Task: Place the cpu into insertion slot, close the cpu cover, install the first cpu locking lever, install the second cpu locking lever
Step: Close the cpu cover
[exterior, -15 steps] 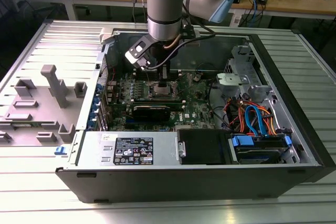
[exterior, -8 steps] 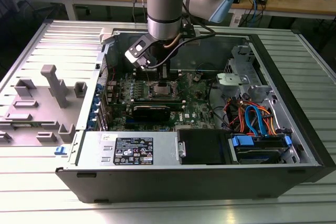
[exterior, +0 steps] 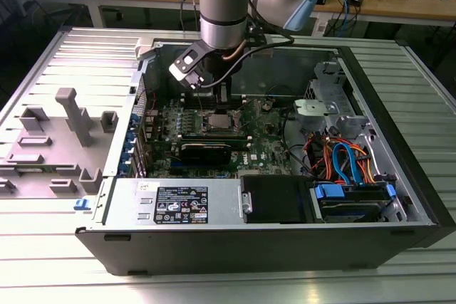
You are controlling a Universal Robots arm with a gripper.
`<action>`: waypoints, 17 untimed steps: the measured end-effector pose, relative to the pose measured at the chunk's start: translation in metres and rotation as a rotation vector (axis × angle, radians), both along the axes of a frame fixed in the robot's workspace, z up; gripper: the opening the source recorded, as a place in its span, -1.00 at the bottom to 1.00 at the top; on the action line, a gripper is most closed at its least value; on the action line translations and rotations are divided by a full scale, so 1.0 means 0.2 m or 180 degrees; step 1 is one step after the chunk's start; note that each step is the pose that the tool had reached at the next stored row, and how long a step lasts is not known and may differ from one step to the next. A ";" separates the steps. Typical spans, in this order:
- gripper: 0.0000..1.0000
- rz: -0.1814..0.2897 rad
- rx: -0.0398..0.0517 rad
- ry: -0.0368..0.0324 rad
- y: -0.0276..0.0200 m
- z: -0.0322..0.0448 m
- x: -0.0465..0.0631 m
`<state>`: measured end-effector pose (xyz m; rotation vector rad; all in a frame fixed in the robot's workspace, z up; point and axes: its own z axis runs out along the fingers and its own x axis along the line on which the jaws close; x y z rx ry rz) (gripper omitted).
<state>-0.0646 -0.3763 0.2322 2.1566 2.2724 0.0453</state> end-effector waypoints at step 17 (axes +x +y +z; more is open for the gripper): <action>-0.79 0.0000 0.0001 0.0000 0.000 0.016 0.01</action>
